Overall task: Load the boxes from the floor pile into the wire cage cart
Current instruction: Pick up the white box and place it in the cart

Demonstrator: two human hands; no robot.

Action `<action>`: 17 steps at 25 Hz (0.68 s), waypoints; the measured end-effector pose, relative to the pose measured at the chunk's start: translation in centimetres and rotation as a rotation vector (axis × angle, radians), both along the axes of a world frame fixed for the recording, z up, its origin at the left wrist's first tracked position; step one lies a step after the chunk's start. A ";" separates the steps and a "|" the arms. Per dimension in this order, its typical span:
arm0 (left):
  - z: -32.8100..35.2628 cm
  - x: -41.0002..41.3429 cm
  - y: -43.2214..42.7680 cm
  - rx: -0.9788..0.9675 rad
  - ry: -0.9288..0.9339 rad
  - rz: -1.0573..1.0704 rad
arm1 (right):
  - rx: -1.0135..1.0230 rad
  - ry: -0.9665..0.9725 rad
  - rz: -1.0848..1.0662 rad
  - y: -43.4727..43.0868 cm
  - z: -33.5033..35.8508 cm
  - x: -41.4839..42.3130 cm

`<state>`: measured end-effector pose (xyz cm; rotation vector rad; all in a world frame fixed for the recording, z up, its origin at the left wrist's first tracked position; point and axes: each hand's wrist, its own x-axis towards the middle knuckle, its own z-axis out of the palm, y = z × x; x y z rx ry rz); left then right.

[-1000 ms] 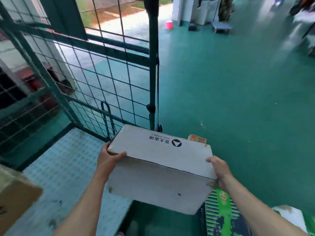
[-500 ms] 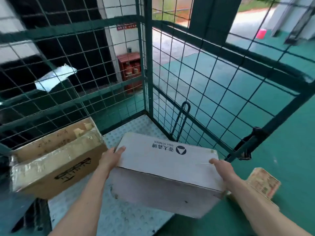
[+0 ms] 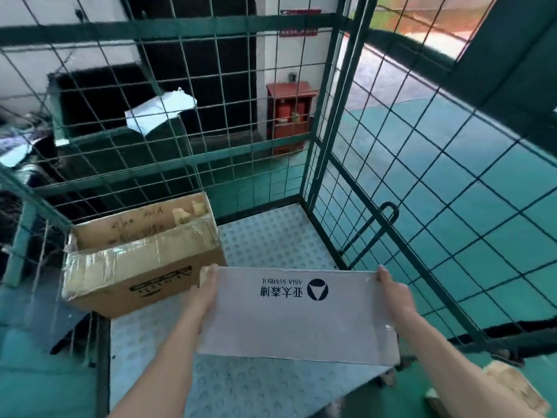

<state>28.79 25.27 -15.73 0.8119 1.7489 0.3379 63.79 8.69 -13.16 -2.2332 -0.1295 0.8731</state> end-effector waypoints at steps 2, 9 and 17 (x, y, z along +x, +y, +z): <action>-0.8 1.3 0.0 -0.062 -0.039 0.051 | -0.009 -0.022 0.012 2.8 -0.4 1.8; -2.7 8.1 3.3 -0.169 0.011 0.177 | -0.029 0.034 0.159 11.0 -2.7 10.7; -8.6 13.2 8.1 -0.134 -0.215 0.502 | 0.008 0.188 0.213 17.8 -9.8 16.2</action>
